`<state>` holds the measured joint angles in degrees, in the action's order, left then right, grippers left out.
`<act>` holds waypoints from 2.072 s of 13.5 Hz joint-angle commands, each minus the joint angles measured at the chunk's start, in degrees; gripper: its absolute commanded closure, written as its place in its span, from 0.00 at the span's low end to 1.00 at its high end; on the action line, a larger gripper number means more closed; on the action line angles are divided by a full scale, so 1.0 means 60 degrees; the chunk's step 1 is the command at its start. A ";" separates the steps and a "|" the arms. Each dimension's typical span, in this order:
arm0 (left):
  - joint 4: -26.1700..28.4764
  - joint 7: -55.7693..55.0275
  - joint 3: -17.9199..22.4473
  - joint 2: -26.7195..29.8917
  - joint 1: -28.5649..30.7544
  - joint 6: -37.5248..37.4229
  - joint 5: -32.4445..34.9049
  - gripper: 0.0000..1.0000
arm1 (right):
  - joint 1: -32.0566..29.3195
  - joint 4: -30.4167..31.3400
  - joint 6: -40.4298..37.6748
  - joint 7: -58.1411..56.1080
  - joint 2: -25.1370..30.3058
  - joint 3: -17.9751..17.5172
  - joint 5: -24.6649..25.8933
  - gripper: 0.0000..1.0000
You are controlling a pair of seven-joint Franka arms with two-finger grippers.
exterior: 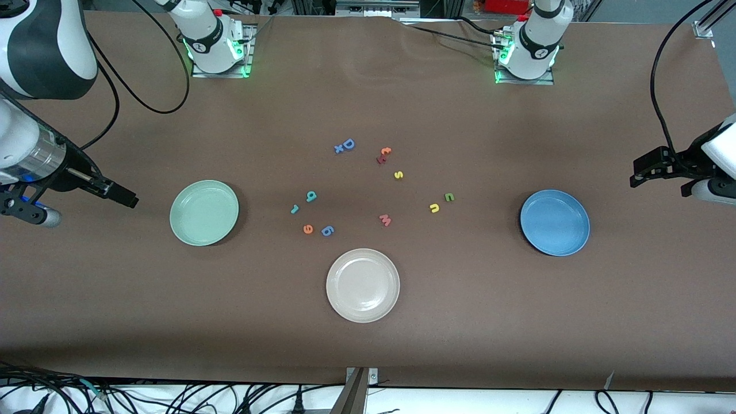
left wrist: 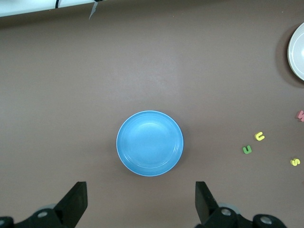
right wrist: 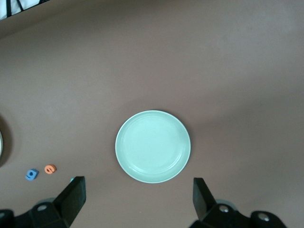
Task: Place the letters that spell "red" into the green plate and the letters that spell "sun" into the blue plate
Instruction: 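Reach the right gripper toward the teal b while the left gripper advances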
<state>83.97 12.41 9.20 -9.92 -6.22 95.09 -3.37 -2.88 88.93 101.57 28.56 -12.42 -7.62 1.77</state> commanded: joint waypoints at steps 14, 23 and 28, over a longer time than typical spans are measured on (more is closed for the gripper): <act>0.0023 0.0143 -0.0096 -0.0411 -0.0165 -0.0174 -0.0274 0.00 | 0.2471 0.1687 0.2994 0.6269 -0.2499 -0.1792 -0.0163 0.01; 0.0097 0.0084 -0.0170 -0.1934 -0.1072 -0.0116 -0.0274 0.00 | 0.2838 0.3152 0.5540 0.7207 -0.3423 -0.1806 -0.0178 0.01; 0.0111 -0.0252 -0.0156 -0.2711 -0.1454 0.0425 -0.0962 0.00 | 0.2999 0.3152 0.6230 0.7486 -0.3965 -0.1806 -0.0163 0.01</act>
<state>85.27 11.64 7.56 -24.43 -14.38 96.19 -7.12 14.64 107.68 137.21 72.59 -35.59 -18.59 1.55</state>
